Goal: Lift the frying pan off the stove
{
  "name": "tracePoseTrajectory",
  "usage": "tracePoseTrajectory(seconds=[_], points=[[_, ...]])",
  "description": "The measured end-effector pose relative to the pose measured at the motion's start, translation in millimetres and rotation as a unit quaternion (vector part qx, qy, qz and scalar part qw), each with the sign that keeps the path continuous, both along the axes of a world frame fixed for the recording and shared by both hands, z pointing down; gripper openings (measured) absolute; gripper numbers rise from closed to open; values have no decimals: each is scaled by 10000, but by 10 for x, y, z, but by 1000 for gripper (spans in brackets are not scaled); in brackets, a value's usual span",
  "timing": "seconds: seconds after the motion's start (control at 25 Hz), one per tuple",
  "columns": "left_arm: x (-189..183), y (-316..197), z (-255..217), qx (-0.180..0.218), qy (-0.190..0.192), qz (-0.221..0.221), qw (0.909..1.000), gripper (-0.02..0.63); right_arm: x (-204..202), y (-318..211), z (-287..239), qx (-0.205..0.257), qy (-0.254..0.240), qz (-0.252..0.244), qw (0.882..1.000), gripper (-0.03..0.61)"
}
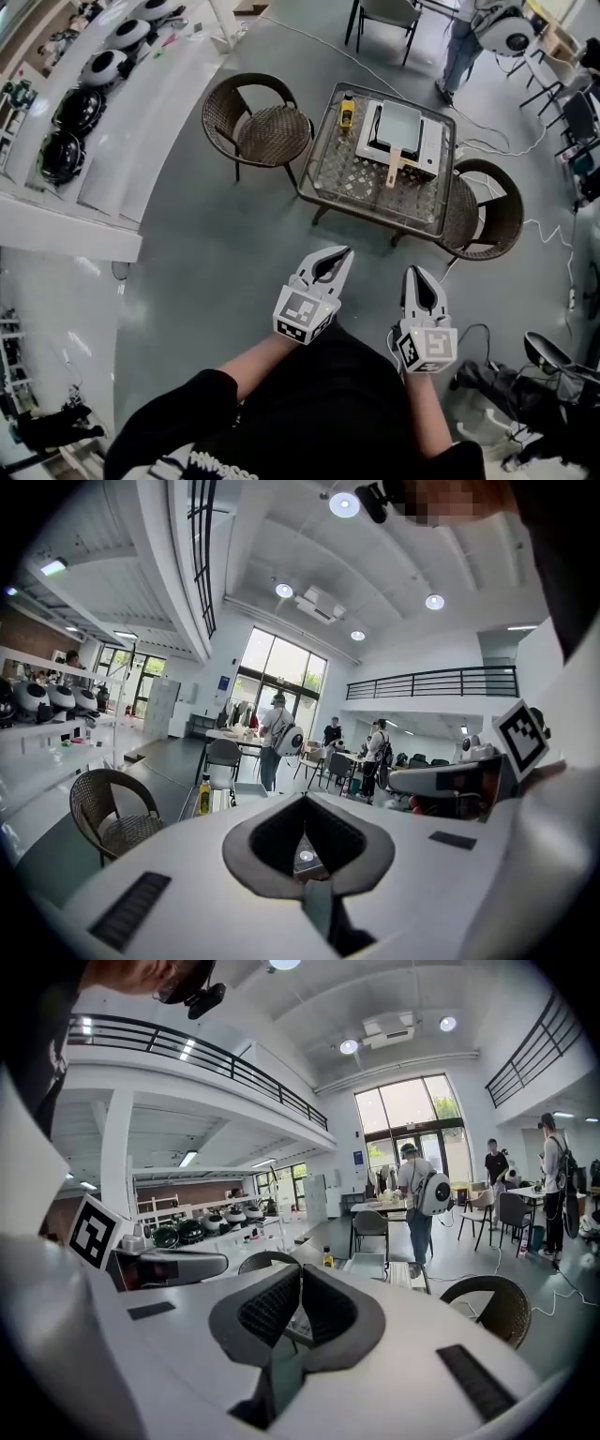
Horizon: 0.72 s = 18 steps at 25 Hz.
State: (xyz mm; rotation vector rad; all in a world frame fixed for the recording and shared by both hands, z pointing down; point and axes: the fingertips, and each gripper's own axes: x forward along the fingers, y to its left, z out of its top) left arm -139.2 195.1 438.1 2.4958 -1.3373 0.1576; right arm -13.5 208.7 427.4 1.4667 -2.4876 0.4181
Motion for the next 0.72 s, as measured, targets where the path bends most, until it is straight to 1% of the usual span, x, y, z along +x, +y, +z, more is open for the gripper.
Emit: tracePoseTrajectory(seconds=[0.16, 0.28, 0.44, 0.56, 0.72], points=[[-148, -294, 81, -109, 49, 109, 9999, 15, -171, -324, 35, -77, 120, 68, 9999, 32], [-249, -509, 183, -207, -8, 203, 9996, 15, -260, -532, 68, -99, 200, 185, 9996, 32], [-334, -740, 277, -219, -44, 336, 9992, 15, -335, -724, 141, -145, 242, 369, 9989, 32], [-353, -884, 259, -167, -75, 419, 9990, 15, -432, -813, 163, -196, 270, 331, 9989, 32], [-295, -955, 245, -165, -38, 501, 9986, 15, -459, -900, 111, -110, 341, 342, 9988, 32]])
